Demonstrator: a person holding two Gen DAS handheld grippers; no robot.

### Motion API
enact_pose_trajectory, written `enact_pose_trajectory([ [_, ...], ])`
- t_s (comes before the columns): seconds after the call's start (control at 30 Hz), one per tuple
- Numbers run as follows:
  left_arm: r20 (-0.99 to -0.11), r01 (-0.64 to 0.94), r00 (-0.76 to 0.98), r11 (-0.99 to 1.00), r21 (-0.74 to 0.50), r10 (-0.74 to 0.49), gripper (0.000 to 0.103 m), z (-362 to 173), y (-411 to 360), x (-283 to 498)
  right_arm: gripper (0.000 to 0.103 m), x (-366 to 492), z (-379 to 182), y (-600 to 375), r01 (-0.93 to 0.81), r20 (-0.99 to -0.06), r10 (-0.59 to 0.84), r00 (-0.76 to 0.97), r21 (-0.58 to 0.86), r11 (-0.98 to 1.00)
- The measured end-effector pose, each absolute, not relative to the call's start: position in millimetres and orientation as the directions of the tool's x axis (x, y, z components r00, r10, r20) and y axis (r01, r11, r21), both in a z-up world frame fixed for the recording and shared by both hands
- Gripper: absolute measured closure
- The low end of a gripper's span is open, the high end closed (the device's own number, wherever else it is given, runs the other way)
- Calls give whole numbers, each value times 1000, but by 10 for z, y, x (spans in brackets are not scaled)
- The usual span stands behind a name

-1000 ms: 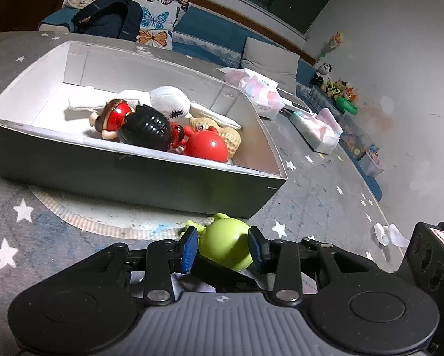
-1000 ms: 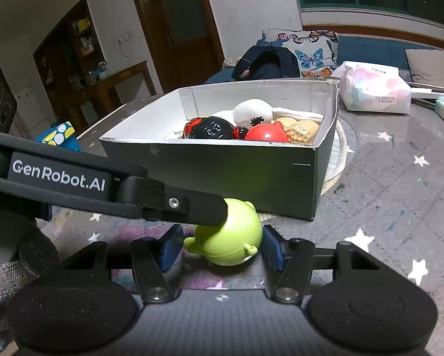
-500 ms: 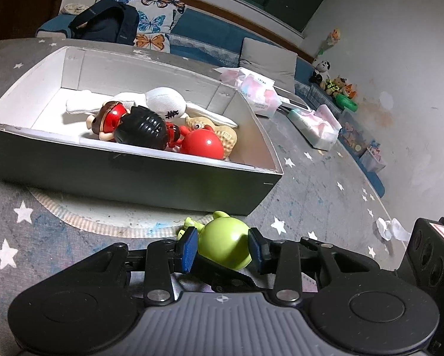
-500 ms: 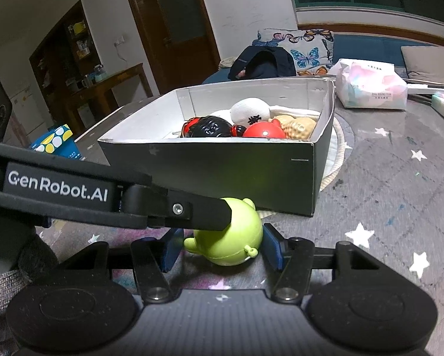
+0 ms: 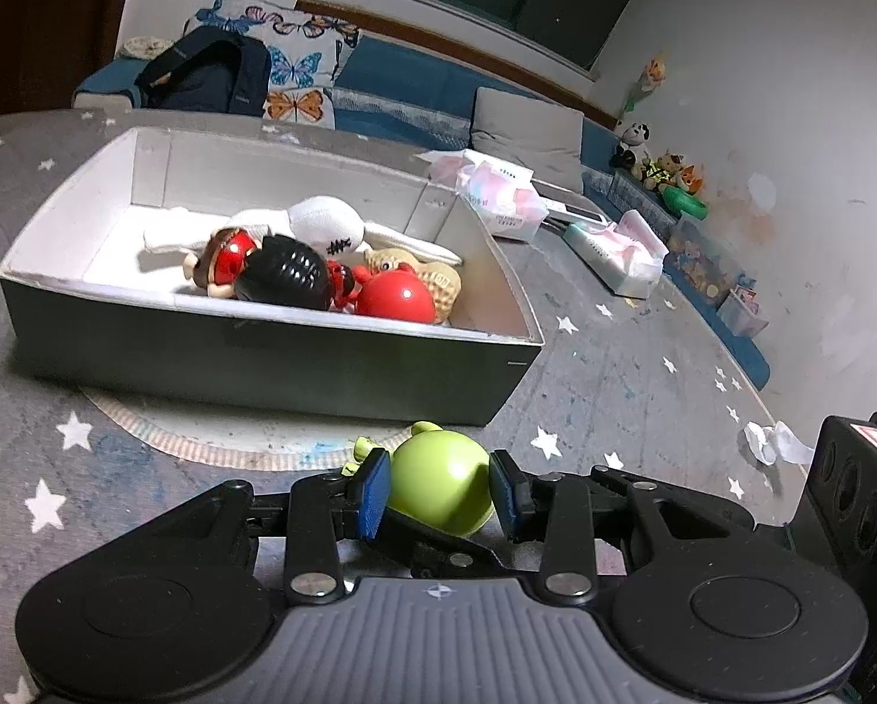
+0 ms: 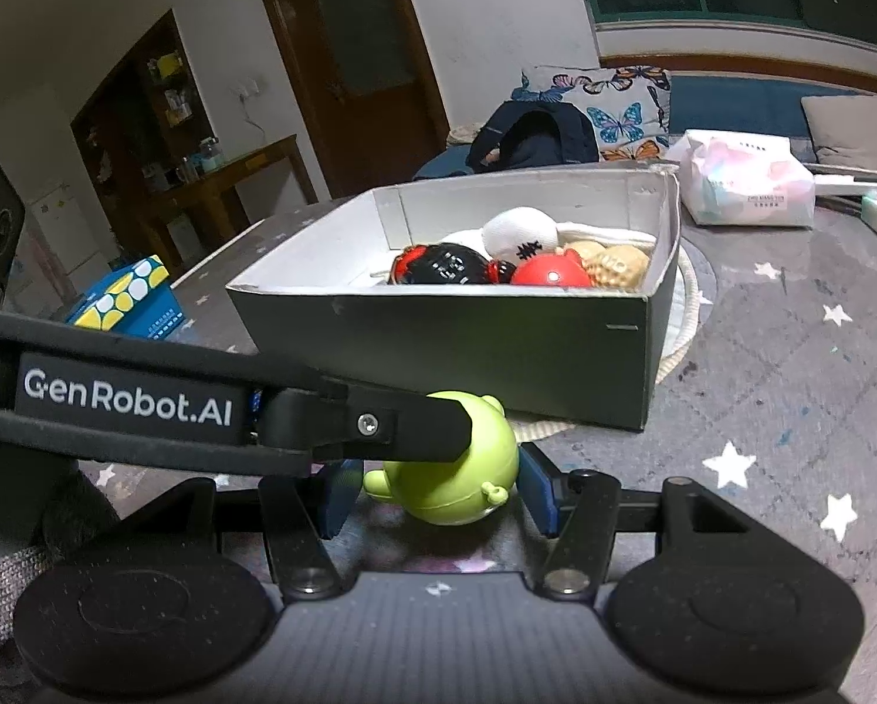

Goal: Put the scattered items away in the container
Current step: 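Carry the green figure into the box and open the left gripper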

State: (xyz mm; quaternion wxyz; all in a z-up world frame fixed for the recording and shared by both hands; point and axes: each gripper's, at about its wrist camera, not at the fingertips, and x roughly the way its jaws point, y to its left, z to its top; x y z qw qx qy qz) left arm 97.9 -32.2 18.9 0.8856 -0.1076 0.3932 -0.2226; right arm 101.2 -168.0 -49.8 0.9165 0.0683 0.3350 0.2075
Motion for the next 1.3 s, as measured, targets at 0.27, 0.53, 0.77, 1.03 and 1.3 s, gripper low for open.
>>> enact_pose_trajectory([
  [0.27, -621, 316, 640, 892, -325, -453, 63, 412, -277, 882, 45, 1004, -295, -1612, -368, -551, 448, 704, 256, 894],
  [0.53, -570, 310, 698, 900, -305, -433, 64, 671, -136, 908, 45, 1124, -37, -1495, -418, -510, 475, 717, 231, 879],
  [0.77, -532, 289, 725, 894, -343, -439, 64, 810, 108, 1109, 45, 1341, 134, -1308, -459, -492, 493, 717, 199, 866],
  [1.03, -524, 243, 727, 880, -409, -444, 64, 841, 389, 1553, 45, 1790, 216, -1076, -493, -506, 496, 705, 154, 857],
  [1.3, -526, 195, 726, 865, -461, -444, 64, 762, 566, 2101, 45, 2369, 197, -914, -494, -539, 491, 684, 152, 856],
])
